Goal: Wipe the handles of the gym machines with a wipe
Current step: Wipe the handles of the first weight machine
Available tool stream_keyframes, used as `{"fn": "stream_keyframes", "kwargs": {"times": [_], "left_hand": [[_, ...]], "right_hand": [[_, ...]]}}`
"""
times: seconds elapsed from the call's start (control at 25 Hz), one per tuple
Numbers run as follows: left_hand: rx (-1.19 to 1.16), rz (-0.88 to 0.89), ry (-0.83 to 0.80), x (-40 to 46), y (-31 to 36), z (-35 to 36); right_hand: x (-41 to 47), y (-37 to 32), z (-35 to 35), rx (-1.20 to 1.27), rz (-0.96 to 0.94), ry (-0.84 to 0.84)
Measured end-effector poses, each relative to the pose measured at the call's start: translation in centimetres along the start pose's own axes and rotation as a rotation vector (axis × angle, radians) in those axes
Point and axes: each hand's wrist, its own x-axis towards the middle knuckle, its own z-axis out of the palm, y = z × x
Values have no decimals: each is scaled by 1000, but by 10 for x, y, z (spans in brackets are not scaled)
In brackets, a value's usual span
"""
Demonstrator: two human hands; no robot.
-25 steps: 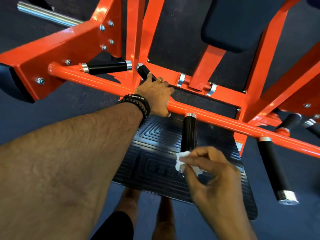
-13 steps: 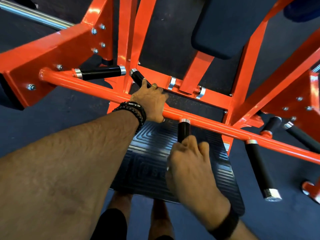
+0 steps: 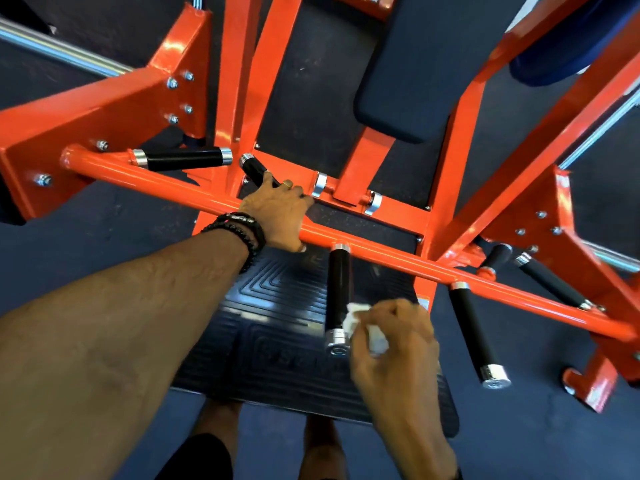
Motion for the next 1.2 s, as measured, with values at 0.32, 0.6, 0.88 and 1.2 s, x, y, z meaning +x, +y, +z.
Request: {"fn": "stream_keyframes", "kwargs": {"times": [0.32, 0.6, 0.88, 1.2], "left_hand": [[-563, -218, 117, -5, 51, -33], [-56, 130, 57, 66, 186, -43], [131, 131, -27, 90, 179, -14], [-8, 78, -144, 93, 175, -11]], "right_hand": [[16, 98, -85, -48, 71, 403], [-5, 153, -101, 108, 260, 117], [15, 182, -87, 230, 233, 95], [9, 183, -99, 353, 330, 68]]}}
